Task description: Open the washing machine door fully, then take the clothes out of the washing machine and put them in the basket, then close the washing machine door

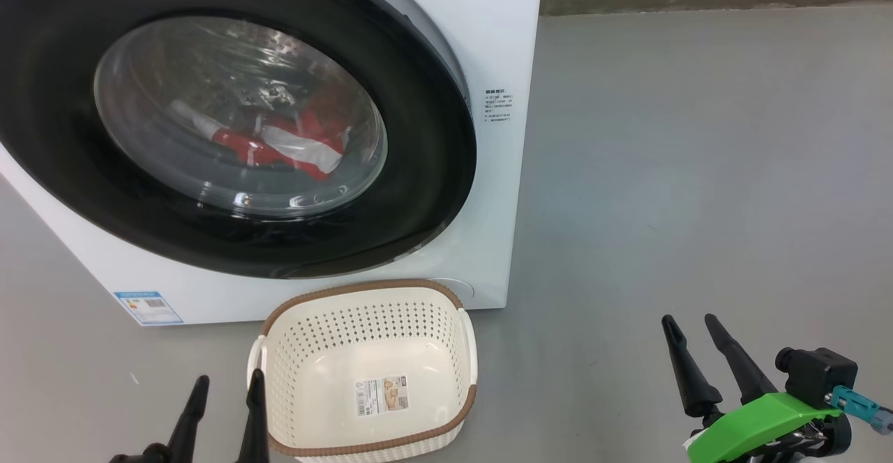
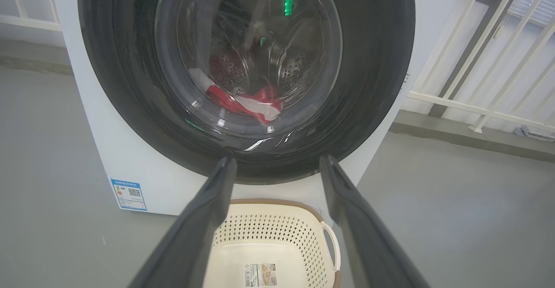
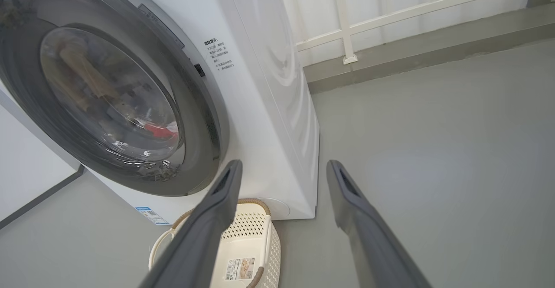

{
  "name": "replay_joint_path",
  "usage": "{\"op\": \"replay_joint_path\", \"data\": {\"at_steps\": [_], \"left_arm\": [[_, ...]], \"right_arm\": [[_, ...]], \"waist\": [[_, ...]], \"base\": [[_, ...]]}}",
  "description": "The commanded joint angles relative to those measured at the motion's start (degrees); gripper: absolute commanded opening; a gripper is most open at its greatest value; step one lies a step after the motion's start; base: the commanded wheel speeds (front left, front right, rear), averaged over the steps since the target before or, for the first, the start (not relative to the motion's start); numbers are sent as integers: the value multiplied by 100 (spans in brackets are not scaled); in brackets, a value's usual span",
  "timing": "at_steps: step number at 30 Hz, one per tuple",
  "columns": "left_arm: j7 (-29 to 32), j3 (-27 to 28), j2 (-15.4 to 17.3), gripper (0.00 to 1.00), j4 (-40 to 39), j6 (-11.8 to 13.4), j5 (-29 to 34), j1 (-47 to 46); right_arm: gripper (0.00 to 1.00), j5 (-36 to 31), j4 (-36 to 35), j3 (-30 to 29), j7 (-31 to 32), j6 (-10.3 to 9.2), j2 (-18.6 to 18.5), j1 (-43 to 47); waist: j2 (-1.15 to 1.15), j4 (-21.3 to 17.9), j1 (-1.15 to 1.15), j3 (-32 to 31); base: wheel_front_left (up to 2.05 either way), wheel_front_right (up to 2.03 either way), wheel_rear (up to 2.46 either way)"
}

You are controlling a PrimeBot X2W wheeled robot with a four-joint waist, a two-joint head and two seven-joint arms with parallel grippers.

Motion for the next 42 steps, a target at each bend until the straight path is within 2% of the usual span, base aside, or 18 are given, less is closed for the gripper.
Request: {"op": "replay_joint_path", "data": {"at_steps": [1, 21, 41, 42], "left_arm": [[-121, 135, 79, 100, -207, 26, 211, -68], [-474, 186, 98, 100, -300, 50, 1472, 109], [-474, 148, 98, 100, -85, 5, 1235, 78], [-474, 125, 98, 100, -81, 4, 1229, 73]], "right_arm": [[100, -180, -162, 60, -106, 3, -86, -161], [100, -1403, -203, -264, -456, 3, 48, 181], [100, -1353, -342, -387, -456, 3, 203, 193], [47, -1330, -354, -359, -456, 3, 200, 176]], "waist": [[0, 1, 0, -2], [0, 16, 0, -47], [0, 18, 0, -50], [0, 26, 0, -50]], "base": [[0, 0, 0], [0, 0, 0], [0, 0, 0], [0, 0, 0]]}}
